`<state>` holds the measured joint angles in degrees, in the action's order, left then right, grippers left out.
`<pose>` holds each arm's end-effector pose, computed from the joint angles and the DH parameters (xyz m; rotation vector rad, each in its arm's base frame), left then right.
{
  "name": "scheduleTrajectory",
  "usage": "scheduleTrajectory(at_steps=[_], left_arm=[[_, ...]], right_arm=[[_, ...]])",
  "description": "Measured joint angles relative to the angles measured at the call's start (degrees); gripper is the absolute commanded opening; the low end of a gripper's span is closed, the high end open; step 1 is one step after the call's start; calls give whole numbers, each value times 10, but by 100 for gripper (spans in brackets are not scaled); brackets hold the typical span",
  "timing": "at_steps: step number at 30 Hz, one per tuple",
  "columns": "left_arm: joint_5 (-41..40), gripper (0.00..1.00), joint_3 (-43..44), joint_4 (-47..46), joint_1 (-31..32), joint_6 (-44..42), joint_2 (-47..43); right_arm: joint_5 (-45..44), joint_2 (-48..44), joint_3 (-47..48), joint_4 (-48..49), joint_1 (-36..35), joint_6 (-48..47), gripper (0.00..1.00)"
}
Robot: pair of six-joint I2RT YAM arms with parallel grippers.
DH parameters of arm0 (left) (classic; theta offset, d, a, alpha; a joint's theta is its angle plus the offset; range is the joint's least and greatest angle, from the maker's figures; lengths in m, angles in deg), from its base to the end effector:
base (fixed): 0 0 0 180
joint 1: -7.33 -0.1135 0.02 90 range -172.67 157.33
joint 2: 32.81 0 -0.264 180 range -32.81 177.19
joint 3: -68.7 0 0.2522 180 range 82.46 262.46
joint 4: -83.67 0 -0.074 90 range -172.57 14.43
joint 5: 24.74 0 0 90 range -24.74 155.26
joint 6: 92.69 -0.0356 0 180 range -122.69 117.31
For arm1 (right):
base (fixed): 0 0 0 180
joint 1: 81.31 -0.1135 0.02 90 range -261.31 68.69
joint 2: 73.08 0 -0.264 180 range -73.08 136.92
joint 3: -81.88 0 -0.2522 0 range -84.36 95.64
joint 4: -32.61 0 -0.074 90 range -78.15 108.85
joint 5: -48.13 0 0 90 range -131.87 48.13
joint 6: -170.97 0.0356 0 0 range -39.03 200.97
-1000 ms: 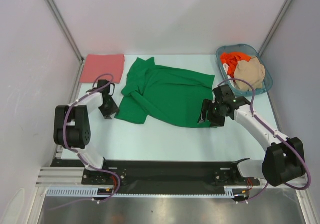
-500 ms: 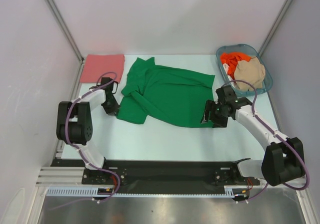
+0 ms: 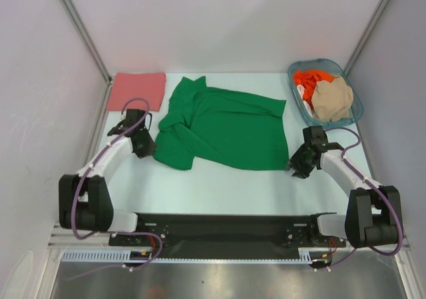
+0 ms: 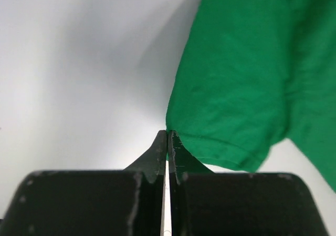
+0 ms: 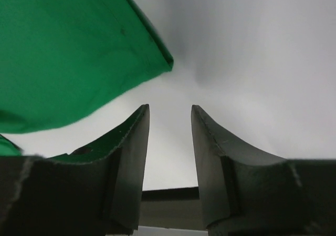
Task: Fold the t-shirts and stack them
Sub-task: Flatten the tshirt out
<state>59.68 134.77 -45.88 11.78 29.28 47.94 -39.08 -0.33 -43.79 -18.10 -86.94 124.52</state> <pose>0.2670 -0.0173 0.2109 -0.6701 2.6145 -0.0610 0.2188 0.0233 0.1836 0.9034 2.6685 0.2783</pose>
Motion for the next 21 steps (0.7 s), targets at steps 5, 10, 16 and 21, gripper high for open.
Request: scheduleTrajectory(at_steps=[5, 10, 16, 21], left_arm=[[-1, 0, 0, 0, 3, -2, -47], [0, 1, 0, 7, 4, -5, -57], [5, 0, 0, 10, 4, -5, -85], [9, 0, 0, 10, 4, -5, -101]], right_arm=[[-57, 13, 0, 35, -26, 54, 47], [-92, 35, 1, 40, -55, 106, 45], [-115, 39, 1, 54, -63, 143, 43], [-121, 62, 1, 62, -63, 150, 43]])
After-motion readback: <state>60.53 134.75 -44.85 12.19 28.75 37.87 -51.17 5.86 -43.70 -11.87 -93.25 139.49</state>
